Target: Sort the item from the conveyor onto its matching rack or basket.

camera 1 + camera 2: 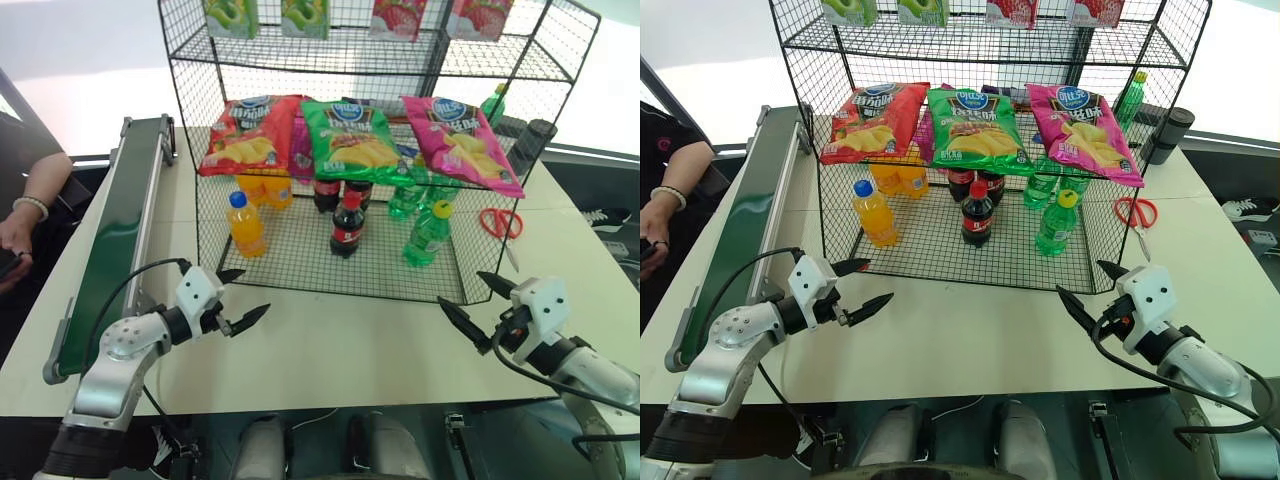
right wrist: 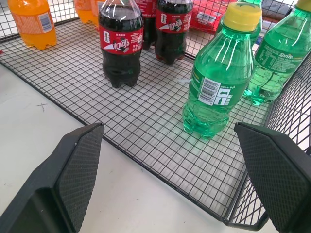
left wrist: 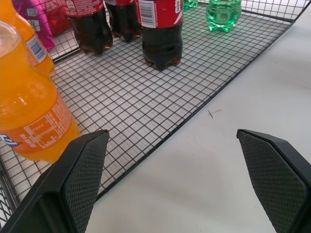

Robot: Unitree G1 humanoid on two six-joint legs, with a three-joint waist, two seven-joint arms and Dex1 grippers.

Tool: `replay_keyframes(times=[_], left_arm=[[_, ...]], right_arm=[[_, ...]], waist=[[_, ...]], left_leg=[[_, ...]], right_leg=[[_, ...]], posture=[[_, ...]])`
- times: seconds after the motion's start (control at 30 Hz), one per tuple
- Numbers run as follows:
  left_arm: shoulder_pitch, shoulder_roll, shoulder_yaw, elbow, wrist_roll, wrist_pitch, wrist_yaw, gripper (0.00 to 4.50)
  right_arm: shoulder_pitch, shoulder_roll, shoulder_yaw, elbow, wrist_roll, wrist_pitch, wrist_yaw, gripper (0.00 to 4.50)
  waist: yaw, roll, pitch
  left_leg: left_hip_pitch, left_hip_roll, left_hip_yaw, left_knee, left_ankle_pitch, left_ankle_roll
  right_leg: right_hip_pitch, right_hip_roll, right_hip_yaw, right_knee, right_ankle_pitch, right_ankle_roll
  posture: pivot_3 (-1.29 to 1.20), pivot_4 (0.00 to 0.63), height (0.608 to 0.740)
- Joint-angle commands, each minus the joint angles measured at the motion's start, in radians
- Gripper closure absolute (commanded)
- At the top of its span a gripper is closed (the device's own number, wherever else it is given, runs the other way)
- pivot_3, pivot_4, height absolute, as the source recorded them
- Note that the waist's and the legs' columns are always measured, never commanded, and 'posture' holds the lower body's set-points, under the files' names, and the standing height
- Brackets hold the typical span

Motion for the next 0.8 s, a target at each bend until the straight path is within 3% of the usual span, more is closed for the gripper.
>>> replay_keyframes(times=[0.03, 0.8], left_arm=[[0.005, 0.002, 0.029, -0.032, -0.005, -0.022, 0.005, 0.0], [-0.011, -0.015, 0.024, -0.014, -0.002, -0.026, 0.041, 0.0]], right_arm=[[-0.005, 0.011, 0.005, -0.019, -0.002, -0.021, -0.004, 0.03], [-0.044, 0.041, 0.04, 0.036, -0.034, -0.068, -0.019, 0.03]], waist=[[0.0, 0.0, 0.0], [0.0, 0.0, 0.0]], left_leg=[[0.0, 0.0, 0.0, 0.0, 0.0, 0.0], [0.0, 0.0, 0.0, 0.0, 0.0, 0.0]], right_leg=[[0.0, 0.0, 0.0, 0.0, 0.0, 0.0], [0.0, 0.0, 0.0, 0.0, 0.0, 0.0]], posture=[[0.0, 0.15, 0.735], [0.0, 0.15, 0.735]])
